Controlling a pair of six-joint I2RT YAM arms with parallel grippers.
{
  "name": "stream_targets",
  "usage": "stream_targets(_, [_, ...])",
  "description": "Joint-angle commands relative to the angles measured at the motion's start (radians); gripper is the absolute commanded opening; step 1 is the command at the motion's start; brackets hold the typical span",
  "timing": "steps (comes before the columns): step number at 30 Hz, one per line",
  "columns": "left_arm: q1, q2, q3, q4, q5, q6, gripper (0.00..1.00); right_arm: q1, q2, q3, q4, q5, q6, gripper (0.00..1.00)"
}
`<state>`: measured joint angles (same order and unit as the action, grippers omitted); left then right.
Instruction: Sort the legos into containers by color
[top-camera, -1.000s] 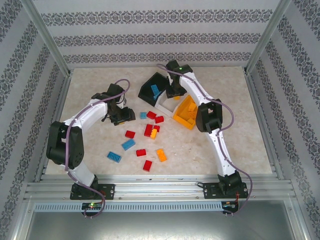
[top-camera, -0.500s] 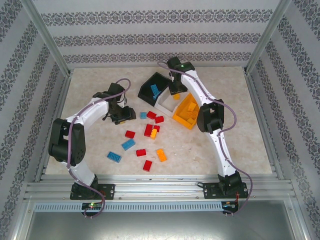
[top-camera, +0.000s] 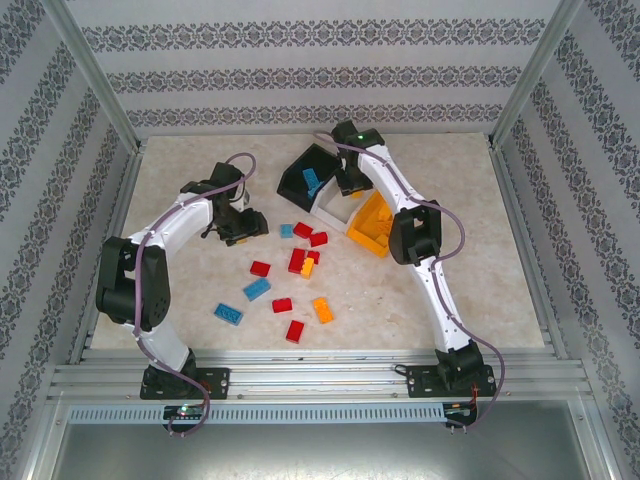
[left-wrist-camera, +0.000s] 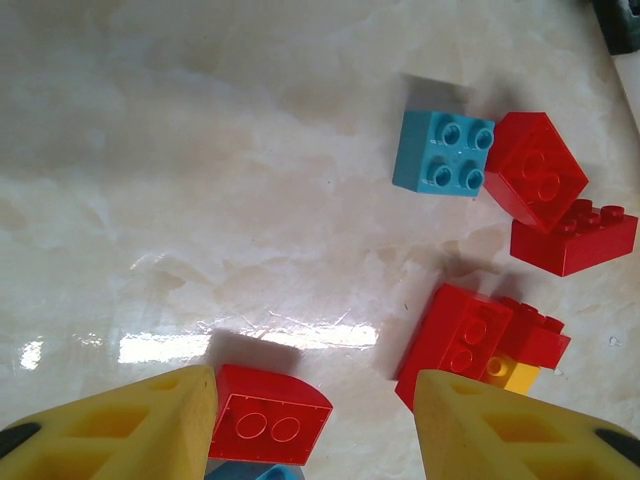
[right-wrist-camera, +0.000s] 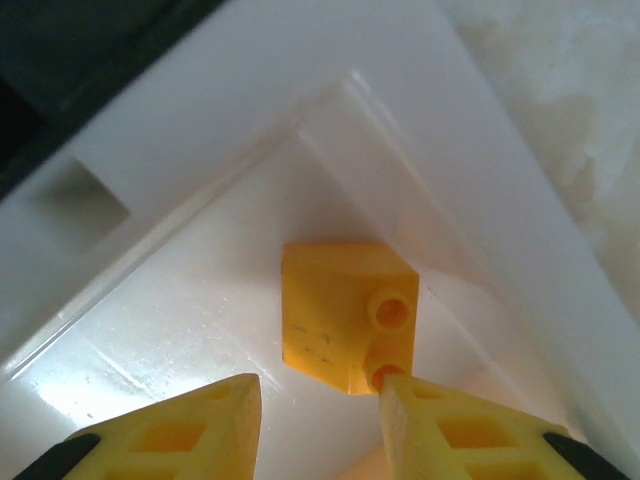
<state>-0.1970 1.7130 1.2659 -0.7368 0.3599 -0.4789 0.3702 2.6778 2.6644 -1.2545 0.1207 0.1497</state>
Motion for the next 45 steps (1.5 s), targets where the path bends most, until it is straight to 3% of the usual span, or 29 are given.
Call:
stream_targets(1, [0.017,0.000,-0.017,-0.029,0.010,0.019,0.55,-0.009,0.065,-0.003,-0.083,-0.004,0.010,0.36])
stream_targets(5, [0.022,0.006,-0.016,-0.026,0.015,0.020,0.55,-0.005,0.074,0.003,-0.079,-0.003,0.003,0.31])
stream_targets(9, [0.024,0.011,-0.016,-0.022,0.019,0.018,0.55,0.011,0.056,-0.008,-0.074,-0.090,-0.017,0.23])
stream_targets(15, [0.028,0.030,-0.014,0.011,0.033,0.007,0.55,0.065,-0.188,-0.167,-0.099,-0.210,0.021,0.23])
stream_targets(19, [0.028,0.052,-0.008,0.054,0.051,-0.006,0.55,0.072,-0.260,-0.183,-0.139,-0.171,0.067,0.30])
stream_targets(23, [0.028,0.068,0.003,0.073,0.068,-0.010,0.55,0.054,-0.169,-0.057,-0.186,-0.053,0.071,0.40])
stream_targets(27, [0.028,0.058,0.003,0.061,0.061,0.001,0.55,0.037,-0.085,0.028,-0.157,-0.030,0.055,0.52])
stream_targets(35, [0.042,0.046,-0.024,0.036,0.060,0.016,0.55,0.009,-0.004,0.048,-0.055,-0.144,-0.010,0.55])
stream_targets(45, [0.051,0.082,-0.008,0.023,0.094,0.005,0.55,0.022,0.022,-0.034,0.154,-0.076,-0.251,0.65])
